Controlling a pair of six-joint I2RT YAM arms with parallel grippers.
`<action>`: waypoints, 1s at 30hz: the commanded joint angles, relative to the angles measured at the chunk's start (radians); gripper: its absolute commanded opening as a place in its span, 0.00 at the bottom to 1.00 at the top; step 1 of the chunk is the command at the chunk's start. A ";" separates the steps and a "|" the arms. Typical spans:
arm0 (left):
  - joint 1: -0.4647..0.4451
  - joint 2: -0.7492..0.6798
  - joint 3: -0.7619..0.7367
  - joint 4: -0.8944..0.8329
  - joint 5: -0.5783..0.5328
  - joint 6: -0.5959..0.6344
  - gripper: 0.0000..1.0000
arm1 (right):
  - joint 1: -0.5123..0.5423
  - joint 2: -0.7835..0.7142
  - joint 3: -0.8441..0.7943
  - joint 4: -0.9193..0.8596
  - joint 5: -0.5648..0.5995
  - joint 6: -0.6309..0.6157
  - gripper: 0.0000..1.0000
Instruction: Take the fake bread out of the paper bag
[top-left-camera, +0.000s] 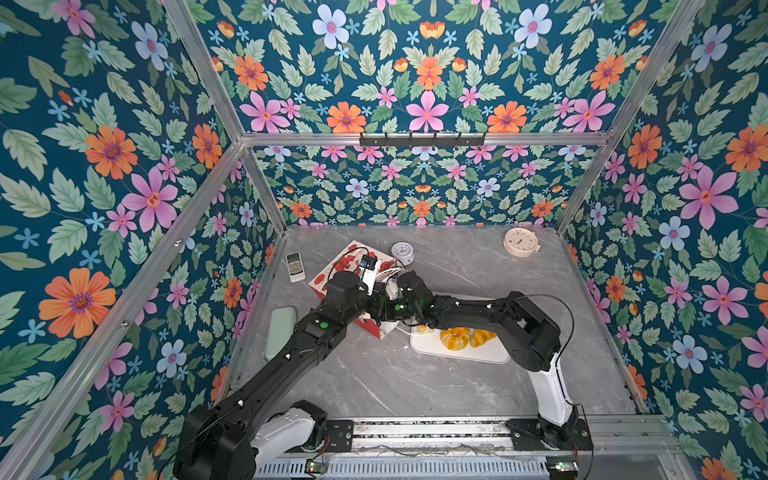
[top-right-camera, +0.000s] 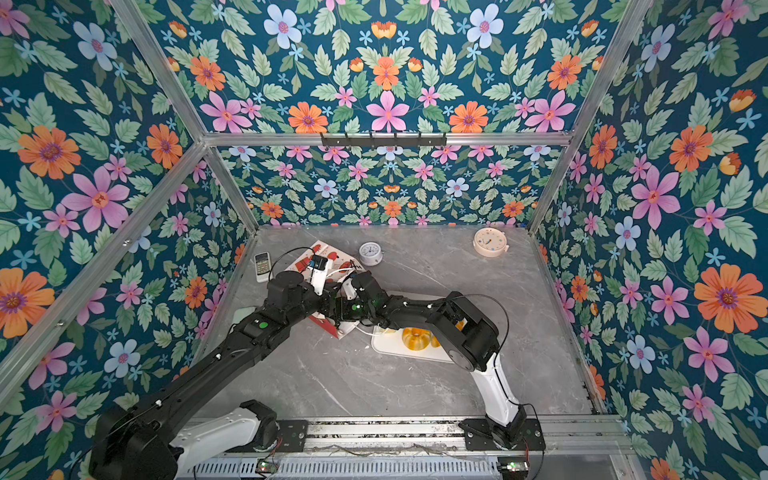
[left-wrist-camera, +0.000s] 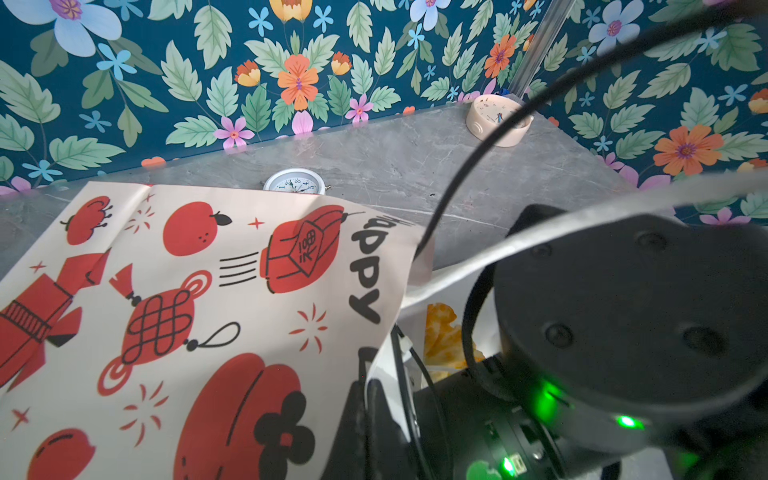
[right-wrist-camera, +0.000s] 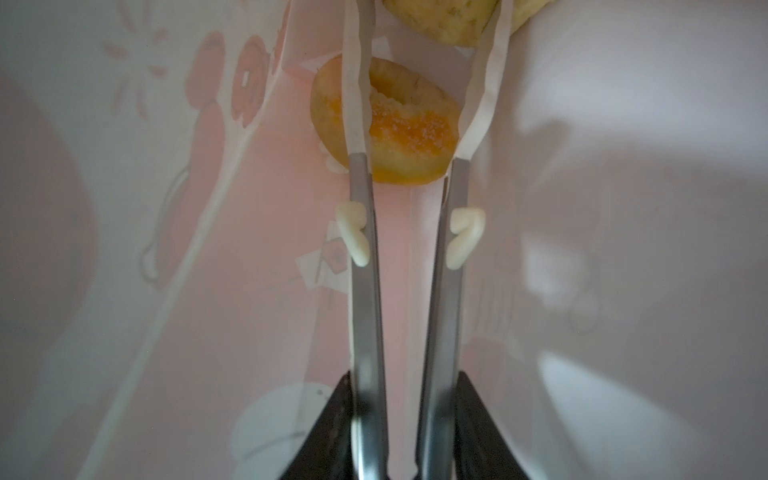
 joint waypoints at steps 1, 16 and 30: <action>-0.003 -0.017 -0.006 -0.004 0.047 0.004 0.00 | -0.007 -0.008 -0.007 0.054 -0.001 -0.007 0.13; -0.003 -0.033 -0.006 -0.021 0.005 0.004 0.00 | -0.041 -0.149 -0.115 -0.101 -0.049 -0.128 0.00; -0.003 -0.047 0.001 -0.041 -0.022 0.012 0.00 | -0.046 -0.285 -0.215 -0.148 -0.029 -0.172 0.00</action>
